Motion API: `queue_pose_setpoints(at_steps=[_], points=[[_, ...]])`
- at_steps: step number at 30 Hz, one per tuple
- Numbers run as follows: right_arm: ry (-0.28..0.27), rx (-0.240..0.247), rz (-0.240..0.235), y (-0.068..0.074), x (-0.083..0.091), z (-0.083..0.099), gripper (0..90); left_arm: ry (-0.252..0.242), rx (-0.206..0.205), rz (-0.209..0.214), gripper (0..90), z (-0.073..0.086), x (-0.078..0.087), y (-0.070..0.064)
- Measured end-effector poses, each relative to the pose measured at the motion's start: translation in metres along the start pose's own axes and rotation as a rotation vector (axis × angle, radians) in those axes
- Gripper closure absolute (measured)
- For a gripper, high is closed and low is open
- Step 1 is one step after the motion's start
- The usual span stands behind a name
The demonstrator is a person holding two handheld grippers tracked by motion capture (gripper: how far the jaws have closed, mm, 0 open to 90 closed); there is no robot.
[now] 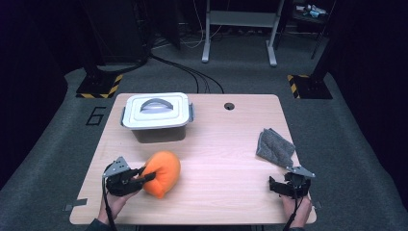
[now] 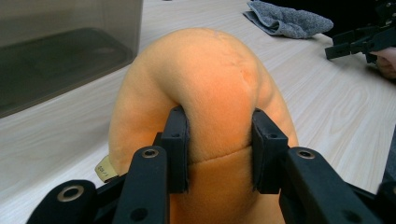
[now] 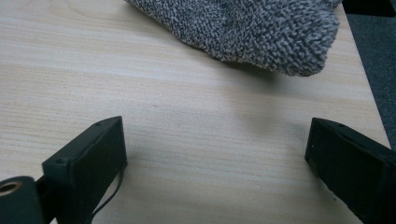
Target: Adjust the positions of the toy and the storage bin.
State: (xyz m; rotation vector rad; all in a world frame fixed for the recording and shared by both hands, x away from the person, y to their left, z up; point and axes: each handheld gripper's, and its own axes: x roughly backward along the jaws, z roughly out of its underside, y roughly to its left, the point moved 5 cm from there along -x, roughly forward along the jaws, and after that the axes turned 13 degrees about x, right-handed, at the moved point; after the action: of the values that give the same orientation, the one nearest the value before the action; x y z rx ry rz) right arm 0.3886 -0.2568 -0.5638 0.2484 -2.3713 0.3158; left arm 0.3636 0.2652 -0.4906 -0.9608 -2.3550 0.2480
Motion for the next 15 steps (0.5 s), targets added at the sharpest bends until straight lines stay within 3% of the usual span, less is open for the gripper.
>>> queue_pose_setpoints(at_steps=[15], points=[[-0.002,0.0,0.002,0.0,0.0,0.0,4.7,-0.006,0.034,-0.027,63.6,0.011,0.026,0.017]])
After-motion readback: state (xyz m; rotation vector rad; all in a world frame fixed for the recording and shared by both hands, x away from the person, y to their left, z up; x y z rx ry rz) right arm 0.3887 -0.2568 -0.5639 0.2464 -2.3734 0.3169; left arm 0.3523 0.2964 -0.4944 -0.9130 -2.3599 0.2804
